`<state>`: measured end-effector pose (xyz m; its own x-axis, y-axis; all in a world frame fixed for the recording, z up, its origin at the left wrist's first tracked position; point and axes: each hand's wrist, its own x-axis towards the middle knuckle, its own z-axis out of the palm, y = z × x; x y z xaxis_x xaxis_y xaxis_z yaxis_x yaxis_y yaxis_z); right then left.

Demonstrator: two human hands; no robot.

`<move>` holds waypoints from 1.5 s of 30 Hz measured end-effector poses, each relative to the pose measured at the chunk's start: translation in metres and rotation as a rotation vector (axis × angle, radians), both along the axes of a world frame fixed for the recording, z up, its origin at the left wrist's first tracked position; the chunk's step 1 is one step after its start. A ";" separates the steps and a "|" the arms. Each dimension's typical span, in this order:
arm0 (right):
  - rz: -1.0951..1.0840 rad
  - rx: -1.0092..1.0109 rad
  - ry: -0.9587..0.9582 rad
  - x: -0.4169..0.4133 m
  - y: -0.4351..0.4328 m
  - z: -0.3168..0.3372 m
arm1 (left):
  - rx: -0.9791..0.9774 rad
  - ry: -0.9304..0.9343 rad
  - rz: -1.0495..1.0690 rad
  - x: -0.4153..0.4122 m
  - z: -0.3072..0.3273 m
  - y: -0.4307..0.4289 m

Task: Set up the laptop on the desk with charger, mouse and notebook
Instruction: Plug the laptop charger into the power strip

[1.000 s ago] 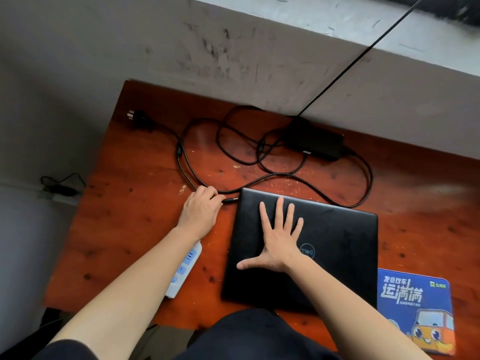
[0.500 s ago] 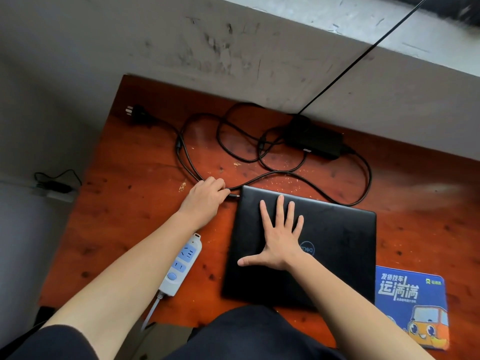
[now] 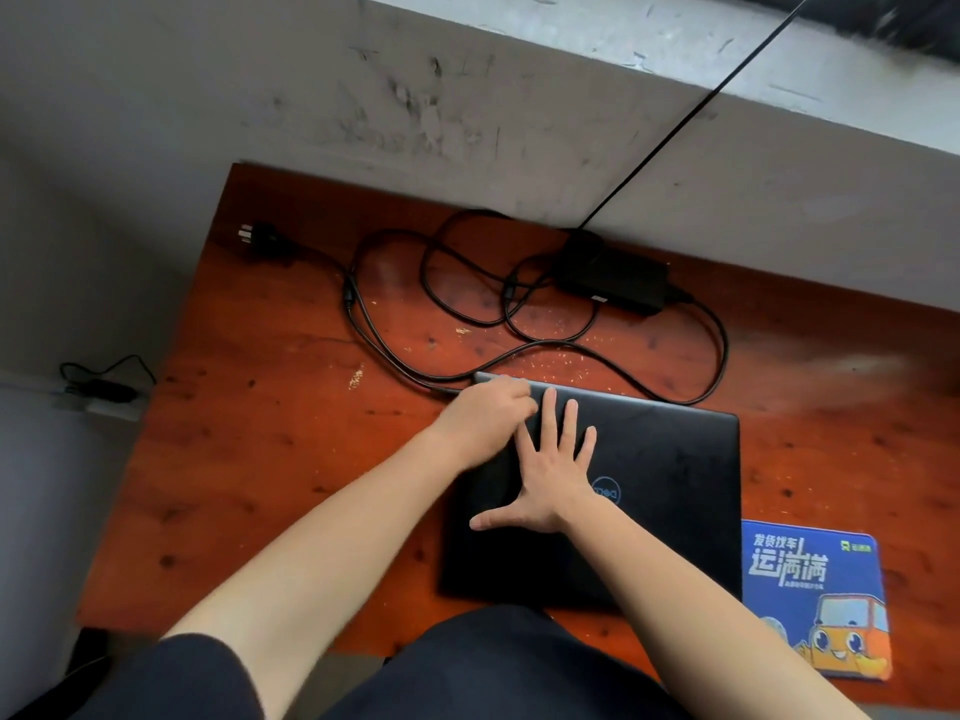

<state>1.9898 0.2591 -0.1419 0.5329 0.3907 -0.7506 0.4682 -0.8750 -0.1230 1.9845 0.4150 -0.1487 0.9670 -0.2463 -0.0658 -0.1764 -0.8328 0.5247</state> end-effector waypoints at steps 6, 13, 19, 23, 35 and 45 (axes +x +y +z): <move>0.095 0.089 -0.071 0.010 -0.027 0.010 | -0.019 -0.041 0.372 0.005 0.000 0.000; 0.102 0.217 -0.179 -0.001 -0.059 0.002 | 0.321 0.173 0.397 -0.039 -0.010 0.048; 0.158 0.187 -0.181 0.006 -0.066 -0.001 | 0.451 0.044 0.175 -0.028 -0.004 0.052; 0.199 0.157 -0.169 0.009 -0.065 -0.002 | 0.483 0.011 0.033 -0.016 -0.002 0.058; 0.308 0.166 -0.120 0.023 -0.070 0.010 | 0.288 0.038 0.557 -0.034 0.034 0.009; 0.420 0.362 -0.209 0.044 -0.075 0.015 | 0.539 0.248 0.788 -0.124 0.084 0.008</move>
<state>2.0334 0.1840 -0.1270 0.3996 0.8115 -0.4263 0.8117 -0.5294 -0.2469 1.8604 0.4232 -0.0645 0.7853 0.5849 -0.2029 0.5952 -0.8035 -0.0126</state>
